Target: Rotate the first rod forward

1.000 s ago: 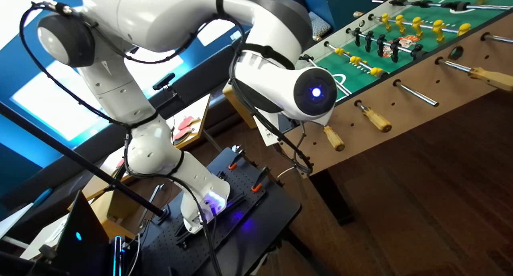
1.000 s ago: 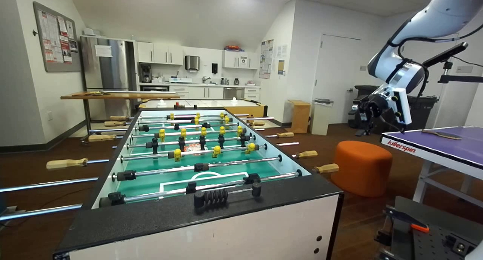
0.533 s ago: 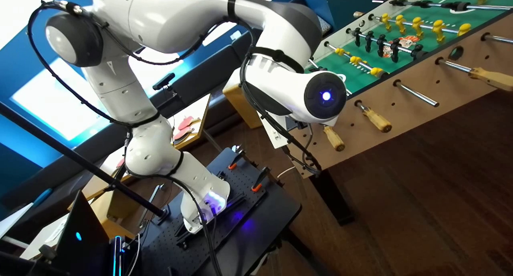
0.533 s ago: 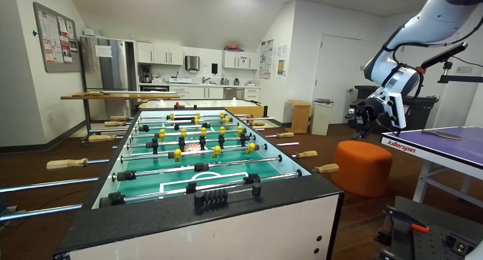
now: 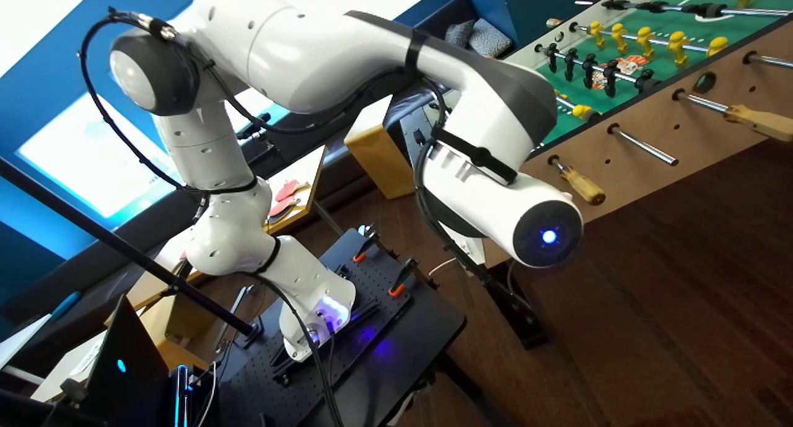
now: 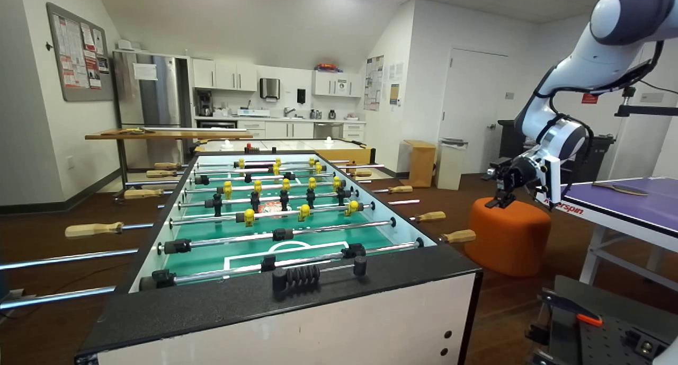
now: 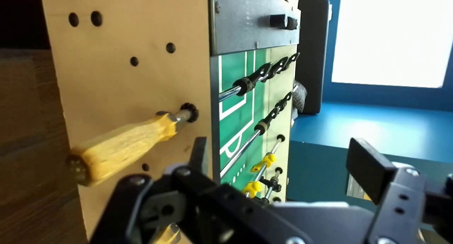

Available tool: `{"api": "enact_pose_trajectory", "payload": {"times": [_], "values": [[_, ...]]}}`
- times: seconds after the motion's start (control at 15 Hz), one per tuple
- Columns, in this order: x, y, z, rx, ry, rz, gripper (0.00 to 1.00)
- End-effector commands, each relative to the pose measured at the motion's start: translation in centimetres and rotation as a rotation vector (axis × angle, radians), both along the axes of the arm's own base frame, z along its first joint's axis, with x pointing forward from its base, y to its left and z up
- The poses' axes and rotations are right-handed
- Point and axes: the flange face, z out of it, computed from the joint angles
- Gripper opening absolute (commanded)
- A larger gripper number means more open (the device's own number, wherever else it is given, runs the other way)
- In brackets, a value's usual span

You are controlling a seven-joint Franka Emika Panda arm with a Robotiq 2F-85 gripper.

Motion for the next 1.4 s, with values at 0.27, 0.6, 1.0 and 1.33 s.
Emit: {"api": "enact_pose_trajectory", "payload": {"times": [0.27, 0.6, 1.0, 1.33], "values": [[0.7, -5.6, -7.2, 0.043, 0.044, 0.056, 1.00], [0.0, -6.0, -8.5, 0.014, 0.058, 0.032, 1.00], [0.2, -5.7, -10.6, 0.047, 0.052, 0.040, 1.00], [-0.7, -5.4, -13.6, 0.118, 0.017, 0.009, 1.00]]}}
